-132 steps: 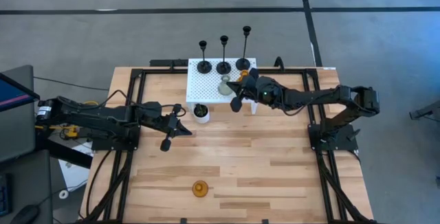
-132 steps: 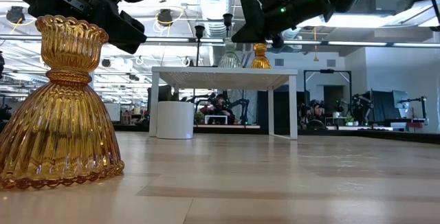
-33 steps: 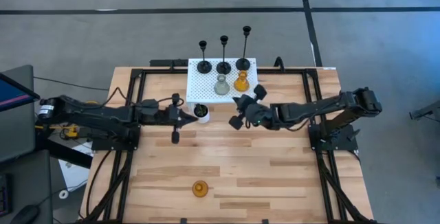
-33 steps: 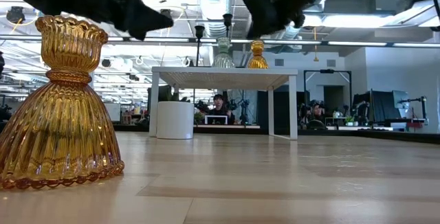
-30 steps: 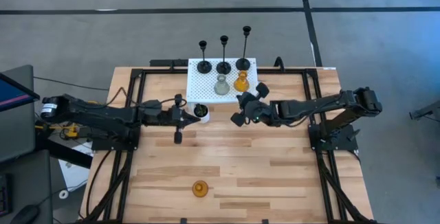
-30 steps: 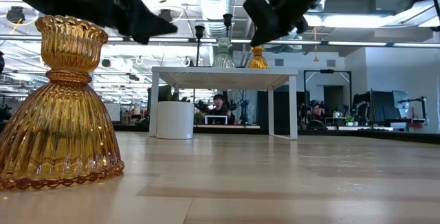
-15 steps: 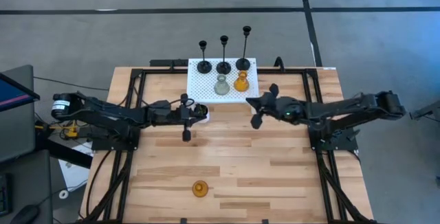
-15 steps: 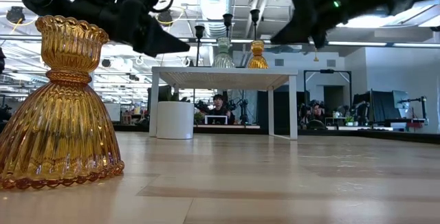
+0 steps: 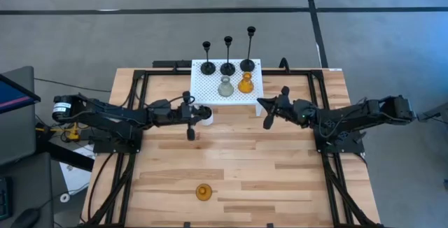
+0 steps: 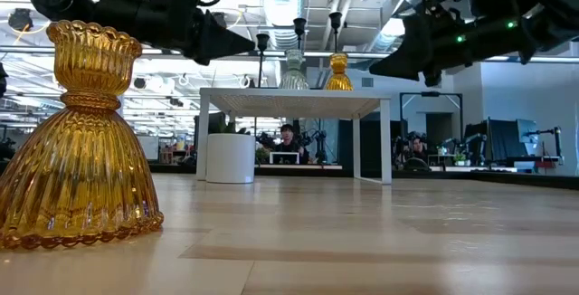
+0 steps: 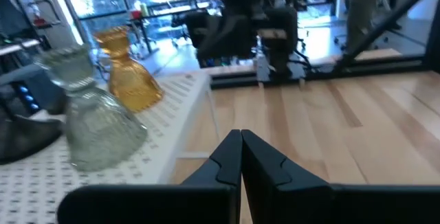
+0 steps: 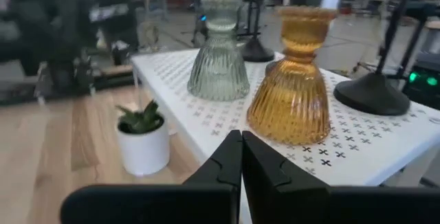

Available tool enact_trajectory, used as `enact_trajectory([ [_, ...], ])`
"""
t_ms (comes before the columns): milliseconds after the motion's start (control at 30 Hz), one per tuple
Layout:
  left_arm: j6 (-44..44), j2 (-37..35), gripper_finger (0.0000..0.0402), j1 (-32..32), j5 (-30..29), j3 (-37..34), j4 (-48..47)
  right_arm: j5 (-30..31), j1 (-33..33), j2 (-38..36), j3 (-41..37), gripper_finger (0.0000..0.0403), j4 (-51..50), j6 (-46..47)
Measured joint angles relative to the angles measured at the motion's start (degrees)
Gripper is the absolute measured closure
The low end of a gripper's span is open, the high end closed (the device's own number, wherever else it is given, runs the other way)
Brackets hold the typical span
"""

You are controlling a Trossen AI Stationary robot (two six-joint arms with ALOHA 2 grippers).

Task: Pick & Place candle stick holders
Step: Adjust the glass candle holders on the shelf

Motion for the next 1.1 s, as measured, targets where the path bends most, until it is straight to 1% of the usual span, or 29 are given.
enact_trajectory([
  [67, -0.06, 0.02, 0.0395, 0.51, -0.84, 0.00, 1.19, -4.05, -2.27, -0.70, -0.02, 0.0403, -0.86, -1.79],
  [167, -0.23, 1.19, 0.0397, 0.64, -3.22, 0.49, 2.21, -11.97, -7.89, -2.08, 0.03, 0.0403, -4.06, -2.78],
  [233, -0.35, 3.55, 0.0398, 0.44, -4.10, 1.45, 3.61, -16.79, -12.32, -3.14, -0.01, 0.0403, -6.44, -1.38],
  [300, -0.27, 6.96, 0.0398, 0.42, -4.07, 3.32, 5.93, -19.59, -15.98, -4.09, 0.02, 0.0403, -8.45, 0.25],
  [433, 0.06, 14.65, 0.0399, 0.42, -4.24, 8.82, 8.36, -19.94, -19.97, -5.05, 0.00, 0.0403, -10.79, 0.75],
  [533, 2.21, 19.09, 0.0399, 0.74, -4.22, 13.33, 8.65, -19.82, -22.16, -5.03, 0.02, 0.0403, -11.03, 0.67],
  [600, 2.74, 21.47, 0.0399, 1.38, -4.76, 15.82, 8.73, -17.39, -23.50, -5.03, 0.02, 0.0403, -11.80, 0.03],
  [667, 2.78, 23.45, 0.0399, 2.08, -6.97, 18.01, 8.66, -14.36, -24.57, -4.92, 0.02, 0.0403, -13.58, -0.13],
  [733, 2.78, 25.85, 0.0399, 2.63, -10.46, 20.44, 9.02, -12.92, -25.70, -4.93, 0.02, 0.0403, -14.88, -0.31],
  [867, 2.81, 30.97, 0.0399, 2.71, -17.92, 25.20, 9.01, -12.61, -27.43, -4.92, 0.02, 0.0403, -15.01, -1.41],
  [1000, 3.15, 35.42, 0.0400, 2.58, -20.23, 30.26, 8.89, -12.62, -28.69, -4.92, 0.02, 0.0403, -15.04, -2.11],
  [1100, 5.28, 37.76, 0.0400, 2.15, -23.52, 33.59, 9.10, -13.00, -29.52, -4.92, 0.02, 0.0403, -15.20, -2.53],
])
